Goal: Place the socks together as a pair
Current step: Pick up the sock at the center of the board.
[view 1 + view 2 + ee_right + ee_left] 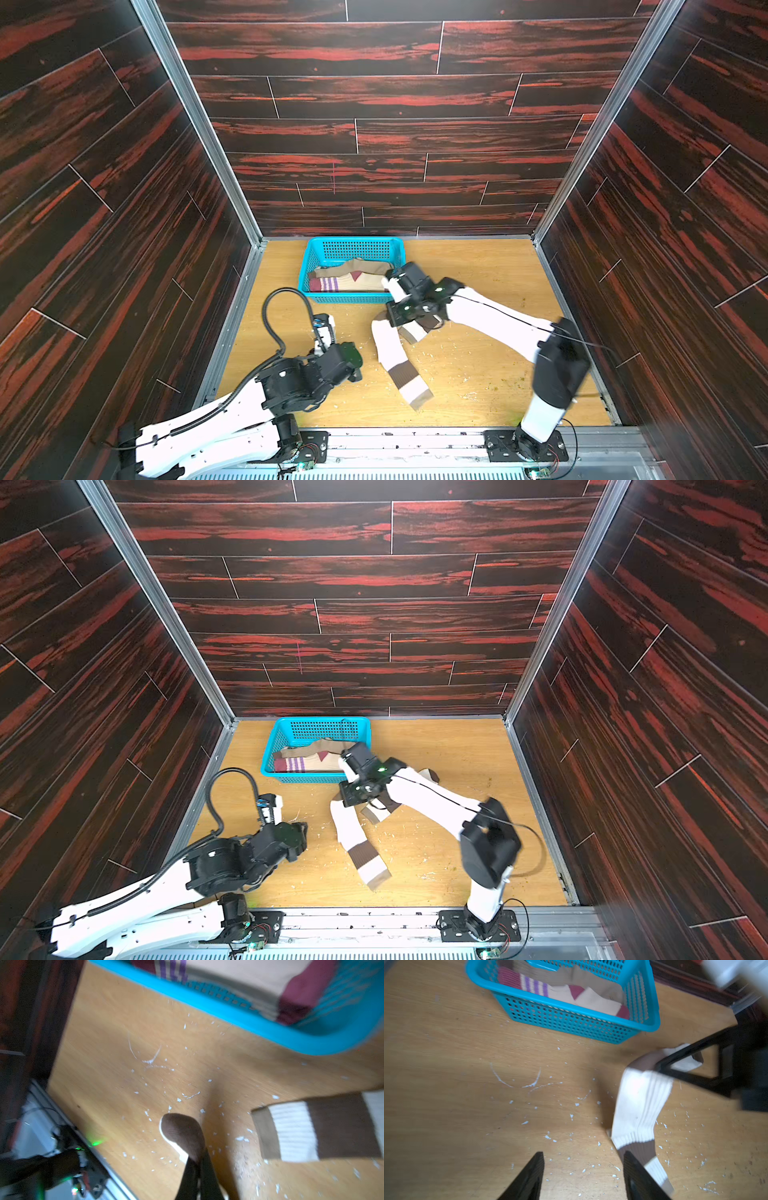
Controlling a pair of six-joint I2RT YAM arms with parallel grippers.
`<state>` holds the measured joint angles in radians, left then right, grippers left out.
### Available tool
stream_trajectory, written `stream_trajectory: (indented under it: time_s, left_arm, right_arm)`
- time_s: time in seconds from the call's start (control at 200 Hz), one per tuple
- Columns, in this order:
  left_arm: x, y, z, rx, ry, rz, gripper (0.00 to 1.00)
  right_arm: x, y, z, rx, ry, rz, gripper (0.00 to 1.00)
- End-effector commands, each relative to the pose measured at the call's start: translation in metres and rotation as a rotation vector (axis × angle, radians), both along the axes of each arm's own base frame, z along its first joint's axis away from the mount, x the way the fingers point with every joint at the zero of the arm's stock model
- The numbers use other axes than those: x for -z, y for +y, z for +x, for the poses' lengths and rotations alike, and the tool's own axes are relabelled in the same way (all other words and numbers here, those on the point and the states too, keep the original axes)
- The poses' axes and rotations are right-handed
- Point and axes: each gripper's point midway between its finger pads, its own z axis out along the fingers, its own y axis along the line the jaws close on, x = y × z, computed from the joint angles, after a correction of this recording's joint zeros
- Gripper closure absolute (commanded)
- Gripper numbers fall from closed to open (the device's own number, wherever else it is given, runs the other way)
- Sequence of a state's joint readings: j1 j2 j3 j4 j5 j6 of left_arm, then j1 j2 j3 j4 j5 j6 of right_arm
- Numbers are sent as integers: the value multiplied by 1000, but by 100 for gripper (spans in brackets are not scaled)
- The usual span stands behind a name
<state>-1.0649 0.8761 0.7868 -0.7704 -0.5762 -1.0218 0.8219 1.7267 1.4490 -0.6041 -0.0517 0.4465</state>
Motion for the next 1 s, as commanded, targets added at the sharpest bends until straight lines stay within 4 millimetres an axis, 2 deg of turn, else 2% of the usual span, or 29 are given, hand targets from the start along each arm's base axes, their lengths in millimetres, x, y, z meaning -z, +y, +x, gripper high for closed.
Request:
stream_trajectory:
  time_s: [0.0,0.115,0.245,0.386,0.491,0.566,0.636,0.792,0.942,0.957,0.997]
  left_arm:
    - [5,-32,8,75,29,1,37]
    - [21,-68,9,145,114,-1,36]
    - [43,-116,10,227,197,-31,35]
    - [65,-160,2,306,305,-77,35]
    - [87,-186,-14,322,461,-119,37]
    - [104,-187,-28,280,573,-89,39]
    - [114,-177,-42,214,653,-48,39]
    - [129,-166,-58,97,717,-71,37]
    - [142,-168,-69,55,753,-65,36]
    - [142,-176,-67,63,746,-88,36]
    - [148,-177,-69,50,759,-81,36]
  right_arm:
    - [23,-59,-4,186,143,-61,100]
    - [40,-116,-1,350,222,-73,100]
    - [59,-167,-3,502,282,-80,100]
    - [81,-210,-11,636,336,-115,100]
    - [90,-230,-17,698,348,-133,100]
    - [94,-239,-19,729,360,-125,100]
    - [96,-246,-20,744,362,-119,100]
    - [102,-257,-21,746,371,-114,100]
    - [108,-261,-23,744,382,-96,100]
    - [108,-261,-23,744,383,-94,100]
    - [109,-262,-23,741,385,-94,100]
